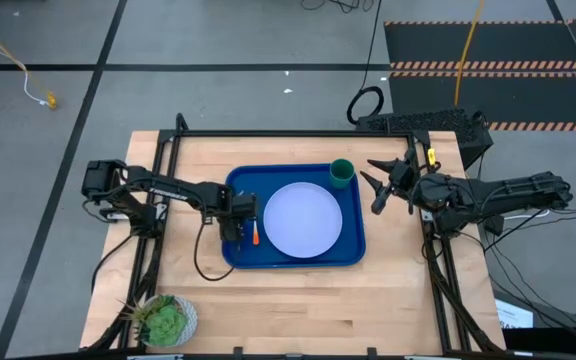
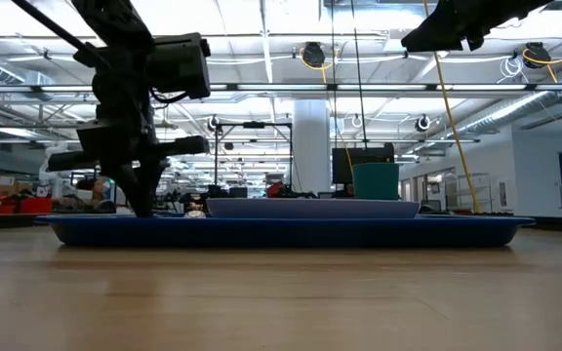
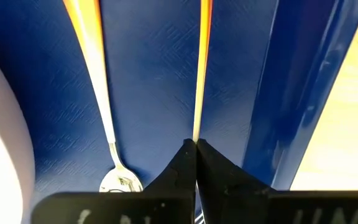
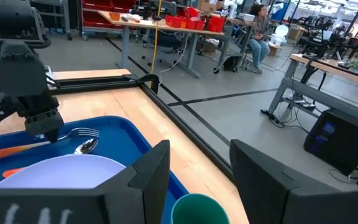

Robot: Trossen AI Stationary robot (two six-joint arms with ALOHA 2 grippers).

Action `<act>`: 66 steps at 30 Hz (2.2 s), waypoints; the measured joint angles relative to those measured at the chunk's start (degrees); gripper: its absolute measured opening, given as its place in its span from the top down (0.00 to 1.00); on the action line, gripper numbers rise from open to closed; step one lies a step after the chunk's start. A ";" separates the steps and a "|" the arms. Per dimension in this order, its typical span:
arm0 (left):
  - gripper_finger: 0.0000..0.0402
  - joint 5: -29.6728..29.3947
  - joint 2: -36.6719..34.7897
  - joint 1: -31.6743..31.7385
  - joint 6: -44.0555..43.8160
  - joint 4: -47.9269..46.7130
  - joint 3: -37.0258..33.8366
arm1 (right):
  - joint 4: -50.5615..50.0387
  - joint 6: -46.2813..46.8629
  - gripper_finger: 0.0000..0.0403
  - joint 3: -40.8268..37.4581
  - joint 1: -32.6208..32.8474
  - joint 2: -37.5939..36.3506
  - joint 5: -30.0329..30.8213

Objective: Pick and place plate/cup/fork/spoon on tray
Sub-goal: Put the orange fork to the left of the orange spoon on the blue serving tray

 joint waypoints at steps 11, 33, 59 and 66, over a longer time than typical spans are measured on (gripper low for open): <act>1.00 1.23 0.00 0.00 -0.90 1.13 -0.02 | -0.06 0.44 0.60 0.00 0.00 0.00 -0.02; 0.98 -3.95 -0.39 -1.62 -4.51 2.81 -0.09 | -1.83 1.97 0.60 0.00 0.02 -0.02 -0.04; 0.97 -26.76 -13.08 -8.59 -63.18 10.58 3.93 | 6.65 12.16 0.60 -6.32 -0.13 1.09 0.04; 0.96 -26.54 -14.48 -8.26 -77.93 26.53 3.82 | 23.45 1.22 0.60 -9.05 -1.01 0.98 0.17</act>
